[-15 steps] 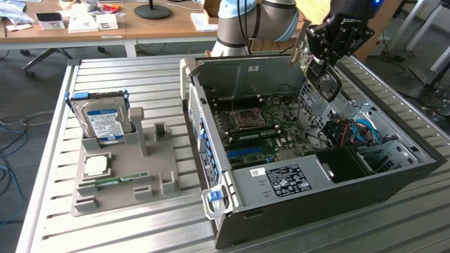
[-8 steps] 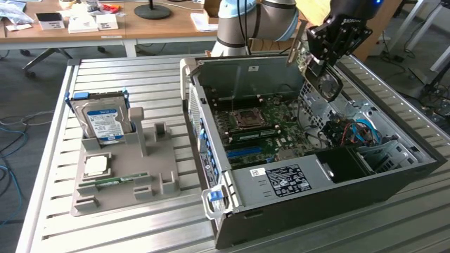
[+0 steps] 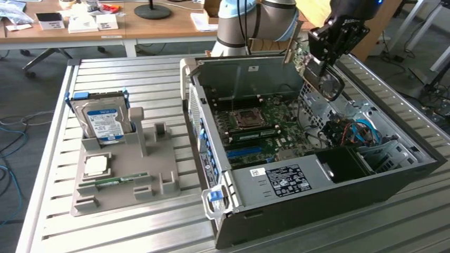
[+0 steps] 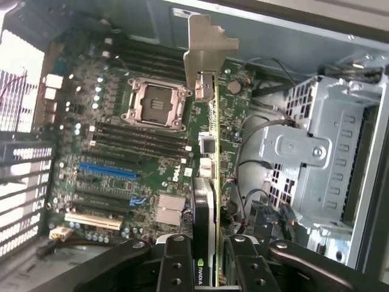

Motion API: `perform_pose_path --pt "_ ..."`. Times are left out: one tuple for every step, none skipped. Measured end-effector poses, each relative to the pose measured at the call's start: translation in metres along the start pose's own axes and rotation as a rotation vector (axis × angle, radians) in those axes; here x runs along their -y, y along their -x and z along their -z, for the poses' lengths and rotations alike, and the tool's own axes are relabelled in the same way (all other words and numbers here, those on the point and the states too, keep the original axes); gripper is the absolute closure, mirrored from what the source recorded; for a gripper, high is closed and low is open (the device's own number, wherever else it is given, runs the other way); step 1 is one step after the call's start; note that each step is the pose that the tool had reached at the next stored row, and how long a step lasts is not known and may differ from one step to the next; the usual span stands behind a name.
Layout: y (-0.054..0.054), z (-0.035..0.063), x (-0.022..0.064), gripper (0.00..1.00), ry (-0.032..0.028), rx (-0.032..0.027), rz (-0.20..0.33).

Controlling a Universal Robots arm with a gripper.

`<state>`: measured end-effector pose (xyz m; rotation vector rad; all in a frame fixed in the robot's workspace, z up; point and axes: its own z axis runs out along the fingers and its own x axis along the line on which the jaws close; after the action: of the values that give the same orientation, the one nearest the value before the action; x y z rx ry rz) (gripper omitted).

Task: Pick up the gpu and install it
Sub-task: 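Insert the gpu into the slot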

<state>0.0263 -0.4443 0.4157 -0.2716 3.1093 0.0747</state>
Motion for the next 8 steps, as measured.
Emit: perform_pose_path --pt "0.0000 0.0000 0.0000 0.73 0.0004 -0.0007 0.016" --pt "0.0000 -0.0001 0.0000 0.73 0.0008 -0.0015 0.032" --pt "0.0000 -0.0001 0.0000 0.73 0.0011 -0.0022 0.048" --pt "0.0000 -0.0001 0.0000 0.73 0.0015 -0.0030 0.064" --pt "0.0000 -0.0002 0.0000 0.73 0.0019 -0.0038 0.082" --pt "0.0000 -0.0002 0.0000 0.73 0.0024 -0.0046 0.099" --pt "0.0000 -0.0003 0.0000 0.73 0.0028 -0.0054 0.116" --pt "0.0000 -0.0003 0.0000 0.73 0.0031 -0.0062 0.134"
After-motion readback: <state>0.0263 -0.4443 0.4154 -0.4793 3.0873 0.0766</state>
